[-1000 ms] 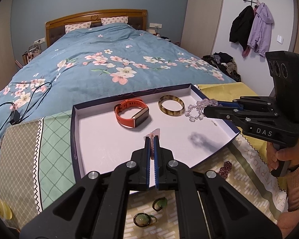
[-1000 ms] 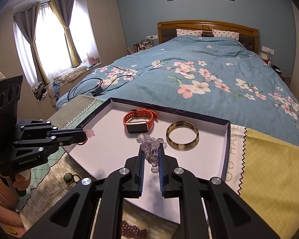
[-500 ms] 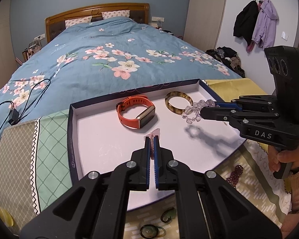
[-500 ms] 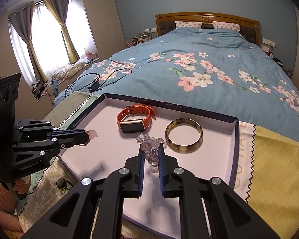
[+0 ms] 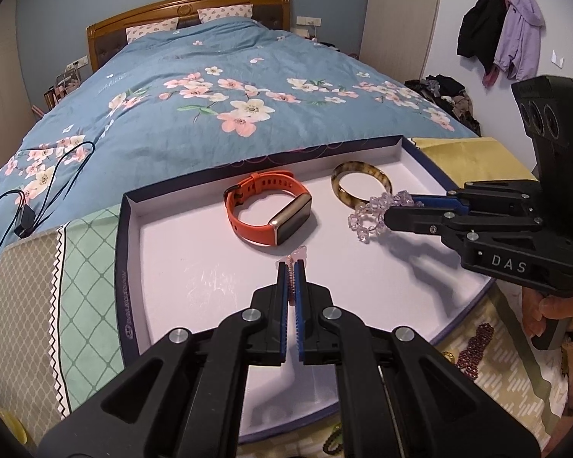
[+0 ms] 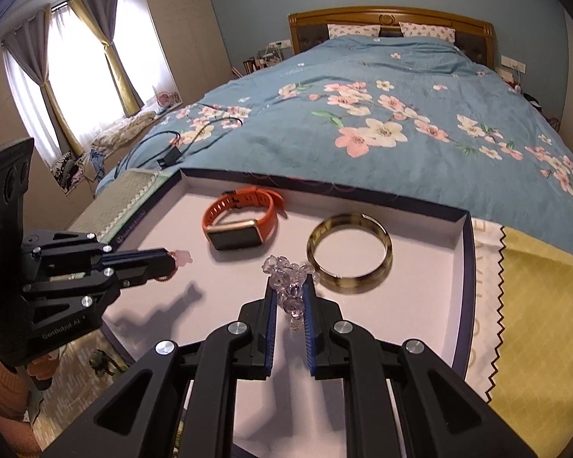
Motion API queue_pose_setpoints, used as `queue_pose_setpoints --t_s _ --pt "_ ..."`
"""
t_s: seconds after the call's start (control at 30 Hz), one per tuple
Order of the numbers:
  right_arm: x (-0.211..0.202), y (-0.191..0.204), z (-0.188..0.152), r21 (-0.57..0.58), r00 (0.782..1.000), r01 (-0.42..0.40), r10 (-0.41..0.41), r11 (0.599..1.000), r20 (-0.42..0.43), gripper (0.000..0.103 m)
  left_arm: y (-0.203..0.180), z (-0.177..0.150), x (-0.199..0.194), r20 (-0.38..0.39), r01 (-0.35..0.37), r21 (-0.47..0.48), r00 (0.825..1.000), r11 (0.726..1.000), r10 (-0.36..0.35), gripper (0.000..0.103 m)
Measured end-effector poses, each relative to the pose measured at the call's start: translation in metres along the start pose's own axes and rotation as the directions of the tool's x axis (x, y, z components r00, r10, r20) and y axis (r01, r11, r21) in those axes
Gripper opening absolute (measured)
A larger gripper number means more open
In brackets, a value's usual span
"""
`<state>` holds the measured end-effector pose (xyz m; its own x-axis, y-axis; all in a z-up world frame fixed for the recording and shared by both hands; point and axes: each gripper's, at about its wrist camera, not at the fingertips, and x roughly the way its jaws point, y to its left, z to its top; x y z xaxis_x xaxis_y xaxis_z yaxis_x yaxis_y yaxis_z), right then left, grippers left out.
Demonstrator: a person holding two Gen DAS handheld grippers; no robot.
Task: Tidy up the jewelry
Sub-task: 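Release the pink ring into the box with the left tool while the right releases the bracelet, then withdraw both tools from the box and move the right tool toward the dark red beaded necklace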
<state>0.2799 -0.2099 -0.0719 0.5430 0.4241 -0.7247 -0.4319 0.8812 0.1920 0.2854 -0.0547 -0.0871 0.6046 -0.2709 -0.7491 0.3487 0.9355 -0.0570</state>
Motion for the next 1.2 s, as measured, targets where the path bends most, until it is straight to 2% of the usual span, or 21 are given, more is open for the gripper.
queue_pose_setpoints --t_s 0.33,0.57,0.63,0.67,0.77,0.83,0.9,1.03,1.2 --pt "0.004 -0.005 -0.003 0.012 0.998 0.055 -0.055 0.998 -0.027 0.016 0.010 -0.002 0.016 -0.035 -0.002 -0.039 0.999 0.999 0.001 0.003" --pt "0.000 -0.007 -0.004 0.015 0.996 0.084 -0.084 0.996 -0.016 0.021 0.014 -0.002 0.022 -0.042 -0.007 -0.062 0.999 0.998 0.005 0.006" --pt "-0.002 -0.008 -0.004 0.016 0.996 0.085 -0.085 0.996 -0.012 0.025 0.015 -0.002 0.022 -0.042 -0.011 -0.069 0.999 0.998 0.009 0.009" --pt "-0.004 -0.008 -0.004 0.019 0.996 0.089 -0.089 0.996 -0.008 0.031 0.016 -0.003 0.021 -0.038 -0.016 -0.075 0.999 0.997 0.013 0.012" --pt "-0.009 -0.008 -0.005 0.020 0.995 0.097 -0.097 0.995 0.004 0.037 0.018 -0.002 0.014 -0.019 -0.020 -0.080 1.000 0.997 0.019 0.020" --pt "-0.014 -0.008 -0.005 0.021 0.994 0.106 -0.107 0.994 0.014 0.047 0.019 -0.002 0.004 0.005 -0.029 -0.083 1.000 0.996 0.030 0.028" --pt "-0.020 -0.007 -0.006 0.022 0.993 0.117 -0.117 0.993 0.030 0.062 0.020 -0.002 -0.007 0.033 -0.035 -0.088 0.999 0.996 0.038 0.036" --pt "-0.036 -0.004 -0.010 0.014 0.991 0.111 -0.111 0.994 0.069 0.068 0.030 -0.005 -0.038 0.103 -0.015 -0.125 0.994 0.992 0.028 0.045" --pt "-0.056 0.001 -0.015 0.012 0.989 0.097 -0.097 0.995 0.110 0.073 0.041 -0.015 -0.076 0.166 -0.001 -0.153 0.986 0.988 0.026 0.047"
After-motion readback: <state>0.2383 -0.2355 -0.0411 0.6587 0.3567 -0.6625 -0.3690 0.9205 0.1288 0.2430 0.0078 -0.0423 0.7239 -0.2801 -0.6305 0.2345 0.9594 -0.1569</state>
